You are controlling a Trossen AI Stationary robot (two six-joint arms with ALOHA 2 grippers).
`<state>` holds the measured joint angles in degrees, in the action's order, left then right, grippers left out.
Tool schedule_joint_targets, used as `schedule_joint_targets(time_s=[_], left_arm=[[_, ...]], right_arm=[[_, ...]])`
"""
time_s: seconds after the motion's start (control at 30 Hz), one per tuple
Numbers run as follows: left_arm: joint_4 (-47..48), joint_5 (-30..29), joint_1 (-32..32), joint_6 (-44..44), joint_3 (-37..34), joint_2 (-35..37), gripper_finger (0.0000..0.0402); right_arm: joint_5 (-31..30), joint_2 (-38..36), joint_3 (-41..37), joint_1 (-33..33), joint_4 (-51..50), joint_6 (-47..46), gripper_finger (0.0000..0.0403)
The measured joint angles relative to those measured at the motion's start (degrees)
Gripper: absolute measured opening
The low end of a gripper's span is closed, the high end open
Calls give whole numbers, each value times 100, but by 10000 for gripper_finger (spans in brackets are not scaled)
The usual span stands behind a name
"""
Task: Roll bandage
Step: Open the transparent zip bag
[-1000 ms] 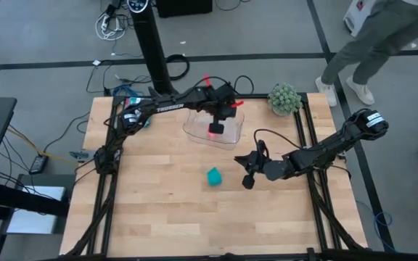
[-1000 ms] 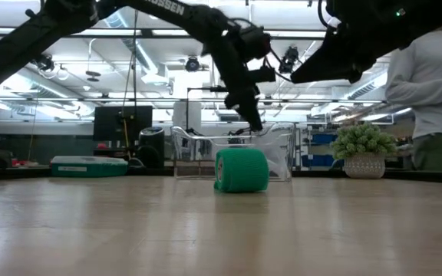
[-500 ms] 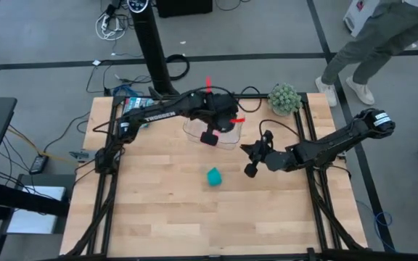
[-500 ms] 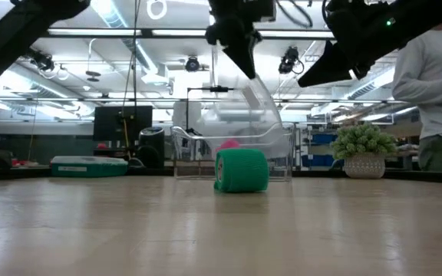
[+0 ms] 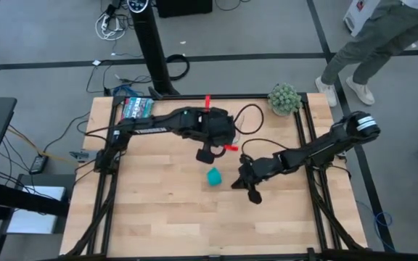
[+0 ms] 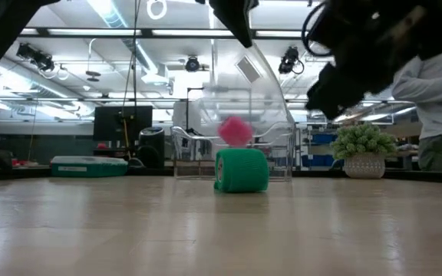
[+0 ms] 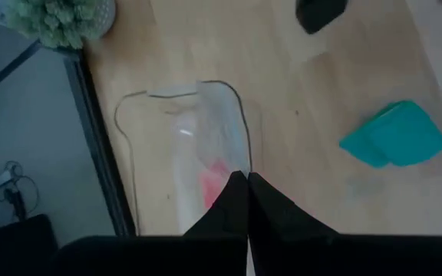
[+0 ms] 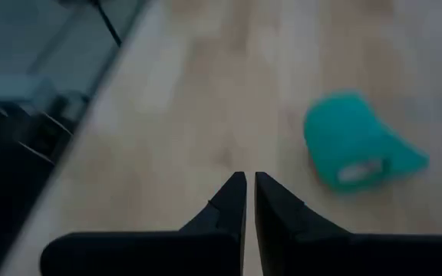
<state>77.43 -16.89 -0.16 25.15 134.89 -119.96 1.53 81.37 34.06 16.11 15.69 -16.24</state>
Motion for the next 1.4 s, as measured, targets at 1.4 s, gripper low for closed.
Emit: schedule_joint_targets(time_s=[1.4], left_arm=[[757, -1198, -2138, -3703, -15, 66, 0]], right_arm=[[-4164, 168, 33, 1562, 191, -212, 44]])
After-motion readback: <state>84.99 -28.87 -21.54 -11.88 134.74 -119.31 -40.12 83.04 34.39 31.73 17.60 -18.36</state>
